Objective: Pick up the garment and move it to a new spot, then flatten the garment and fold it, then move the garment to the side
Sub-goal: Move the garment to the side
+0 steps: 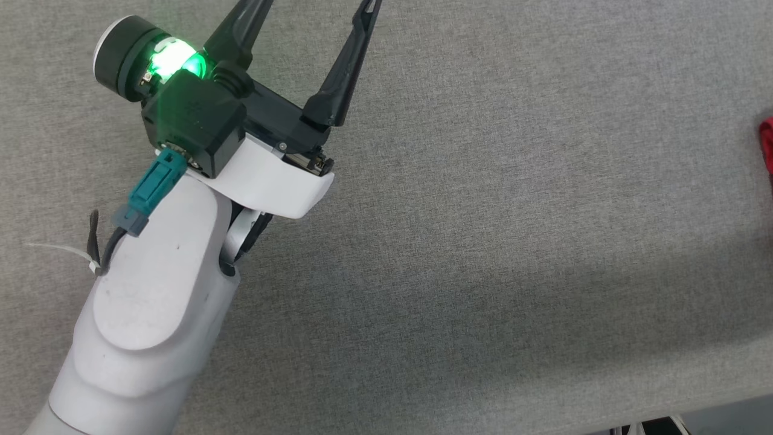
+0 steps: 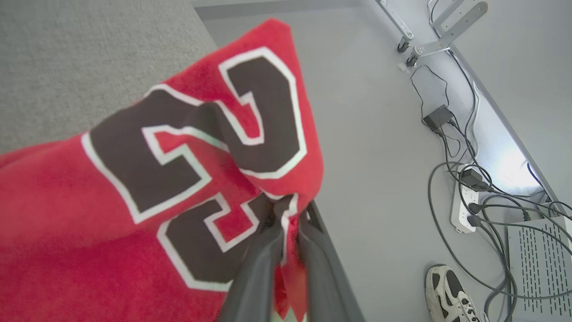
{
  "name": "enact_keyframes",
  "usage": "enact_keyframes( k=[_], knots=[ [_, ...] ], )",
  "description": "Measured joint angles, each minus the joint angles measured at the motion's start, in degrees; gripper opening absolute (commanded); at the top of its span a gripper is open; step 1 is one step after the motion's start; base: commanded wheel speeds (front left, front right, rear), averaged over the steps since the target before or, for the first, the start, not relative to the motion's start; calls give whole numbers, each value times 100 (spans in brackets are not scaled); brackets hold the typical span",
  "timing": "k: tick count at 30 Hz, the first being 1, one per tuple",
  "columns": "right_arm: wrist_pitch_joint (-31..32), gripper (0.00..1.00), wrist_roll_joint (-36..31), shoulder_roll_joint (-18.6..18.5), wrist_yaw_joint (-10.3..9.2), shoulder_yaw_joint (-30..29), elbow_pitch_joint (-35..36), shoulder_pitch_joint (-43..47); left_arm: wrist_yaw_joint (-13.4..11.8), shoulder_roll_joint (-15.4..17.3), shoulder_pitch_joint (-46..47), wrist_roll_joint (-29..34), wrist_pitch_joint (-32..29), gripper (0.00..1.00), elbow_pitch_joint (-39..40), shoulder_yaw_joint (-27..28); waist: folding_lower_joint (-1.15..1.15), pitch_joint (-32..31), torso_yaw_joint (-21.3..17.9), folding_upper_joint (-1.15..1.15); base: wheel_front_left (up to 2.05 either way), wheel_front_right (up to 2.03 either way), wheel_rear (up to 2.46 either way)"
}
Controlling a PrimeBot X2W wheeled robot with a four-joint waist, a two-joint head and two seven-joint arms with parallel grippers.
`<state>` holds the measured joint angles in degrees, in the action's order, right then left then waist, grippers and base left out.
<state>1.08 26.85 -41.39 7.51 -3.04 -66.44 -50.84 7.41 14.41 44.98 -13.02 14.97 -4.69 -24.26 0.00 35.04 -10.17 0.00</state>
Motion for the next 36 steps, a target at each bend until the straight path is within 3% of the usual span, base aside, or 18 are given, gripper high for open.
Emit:
enact_keyframes(
  k=[2, 4, 5, 12, 24, 30, 36],
  knots=[
    [-16, 2, -78, 47, 0, 30, -203, -87, 0, 13, -14, 0, 0, 100, -1, 4, 0, -30, 14, 0, 0, 0, 0],
    [-15, 48, -129, 110, 0, 74, -344, -140, 0, 27, -63, -4, 0, 100, 0, 16, 0, -76, 27, 0, 0, 0, 0],
    [-19, 100, -130, 120, 0, 76, -396, -154, 0, 30, -92, -12, 0, 100, -1, 22, 0, -106, 32, 0, 0, 0, 0],
    [-260, 100, -119, 129, 0, 326, -298, -98, 0, -25, -577, -120, 0, 100, -66, 177, 0, -506, 73, 0, 0, 0, 0],
    [-147, 100, 1203, 516, 0, 1439, 1551, 1456, 1, -363, -2278, -279, 0, 100, -271, 935, 0, -1636, 412, 0, 0, 0, 0],
    [-1024, 100, 1103, 477, 0, 1825, 2017, 2185, 9, -537, -2943, -318, 0, 100, -468, 1244, 0, -2155, 792, 0, 0, 0, 0],
    [-1548, 100, 815, 880, 0, 1712, 2224, 2617, 9, -592, -3580, -365, 0, 100, -725, 1630, 0, -2696, 1174, 0, 0, 0, 0]
  ],
)
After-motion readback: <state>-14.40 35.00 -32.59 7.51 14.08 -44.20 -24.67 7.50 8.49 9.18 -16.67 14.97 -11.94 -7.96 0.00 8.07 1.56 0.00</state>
